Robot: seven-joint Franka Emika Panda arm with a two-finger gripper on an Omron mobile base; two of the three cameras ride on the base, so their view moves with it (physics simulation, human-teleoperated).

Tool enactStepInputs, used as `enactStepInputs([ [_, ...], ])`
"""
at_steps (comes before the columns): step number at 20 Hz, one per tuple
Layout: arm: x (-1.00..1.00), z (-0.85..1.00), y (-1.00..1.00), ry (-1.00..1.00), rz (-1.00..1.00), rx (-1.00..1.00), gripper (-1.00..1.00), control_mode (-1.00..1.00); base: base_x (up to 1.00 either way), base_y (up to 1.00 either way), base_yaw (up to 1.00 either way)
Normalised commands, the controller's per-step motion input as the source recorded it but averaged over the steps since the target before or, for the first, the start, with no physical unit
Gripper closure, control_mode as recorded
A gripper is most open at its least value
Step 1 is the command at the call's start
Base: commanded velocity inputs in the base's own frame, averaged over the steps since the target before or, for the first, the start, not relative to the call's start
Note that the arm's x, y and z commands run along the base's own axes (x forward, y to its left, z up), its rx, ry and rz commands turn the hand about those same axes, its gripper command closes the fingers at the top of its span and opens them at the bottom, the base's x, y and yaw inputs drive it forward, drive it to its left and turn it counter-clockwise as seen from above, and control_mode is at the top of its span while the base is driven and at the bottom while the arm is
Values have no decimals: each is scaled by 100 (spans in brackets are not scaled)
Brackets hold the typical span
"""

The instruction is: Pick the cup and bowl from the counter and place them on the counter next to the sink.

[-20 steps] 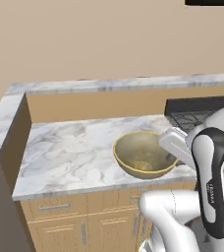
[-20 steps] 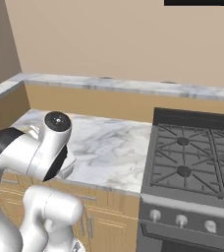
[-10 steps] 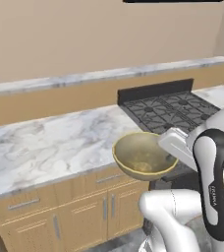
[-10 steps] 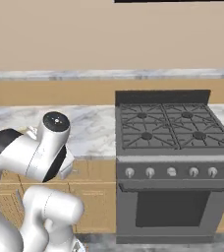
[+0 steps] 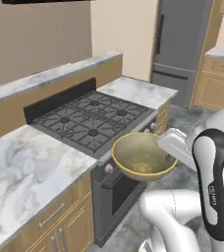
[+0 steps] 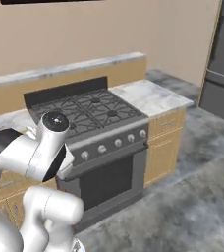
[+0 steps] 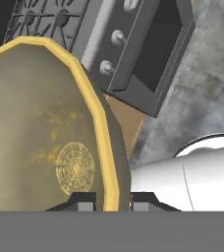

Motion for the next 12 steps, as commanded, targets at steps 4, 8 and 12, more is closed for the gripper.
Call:
enactStepInputs([
  [4,0,0,0,0,0,0,100,100,0,-38,-84],
  [8,0,0,0,0,0,0,100,100,0,-38,-83],
  [12,0,0,0,0,0,0,100,100,0,-24,-77],
])
